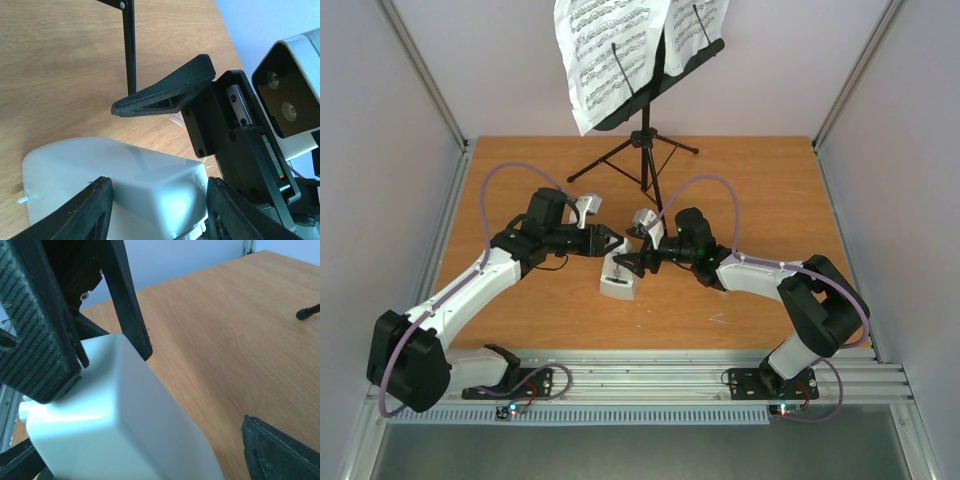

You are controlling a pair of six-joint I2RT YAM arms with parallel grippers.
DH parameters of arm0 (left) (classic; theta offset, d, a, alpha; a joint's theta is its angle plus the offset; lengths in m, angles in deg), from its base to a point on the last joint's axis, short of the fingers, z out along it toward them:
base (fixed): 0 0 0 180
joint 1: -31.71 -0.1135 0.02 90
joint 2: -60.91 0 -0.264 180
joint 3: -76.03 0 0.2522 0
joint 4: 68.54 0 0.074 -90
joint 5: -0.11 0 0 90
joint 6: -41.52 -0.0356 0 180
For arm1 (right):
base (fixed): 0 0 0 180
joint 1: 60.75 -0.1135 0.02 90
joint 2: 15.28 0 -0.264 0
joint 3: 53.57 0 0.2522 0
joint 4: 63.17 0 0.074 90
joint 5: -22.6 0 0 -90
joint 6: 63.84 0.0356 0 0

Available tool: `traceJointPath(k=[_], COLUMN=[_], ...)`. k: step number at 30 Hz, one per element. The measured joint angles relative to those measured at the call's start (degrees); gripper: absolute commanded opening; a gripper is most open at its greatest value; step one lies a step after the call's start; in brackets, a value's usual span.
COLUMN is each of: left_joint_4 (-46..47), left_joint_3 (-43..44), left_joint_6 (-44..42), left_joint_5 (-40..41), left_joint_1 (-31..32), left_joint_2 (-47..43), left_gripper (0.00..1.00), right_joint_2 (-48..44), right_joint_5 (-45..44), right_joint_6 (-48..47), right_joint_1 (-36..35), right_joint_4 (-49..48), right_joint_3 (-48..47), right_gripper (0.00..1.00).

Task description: Pack up the instrument practice props

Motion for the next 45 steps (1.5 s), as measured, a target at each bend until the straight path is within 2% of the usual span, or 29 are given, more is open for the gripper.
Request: traceJointPath(k=[19, 45], left_joint_4=[0.0, 0.02], left_joint_3=[-0.02, -0.02], left_joint_6=[0.02, 0.04], left_joint_5=[-0.02, -0.02], left_joint_1=[0.0, 0.02], left_joint_2=[0.0, 0.02], left_gripper=[0.53, 0.54], right_joint_2=[0.35, 0.22], right_joint_5=[-0.98, -3.37], right_joint_6=[0.26, -1.9], right_joint_1=[0.11, -1.01], right_joint_4=[1.01, 5.73], right_joint_3=[-0.87, -3.1], right_gripper=[0.99, 0.98])
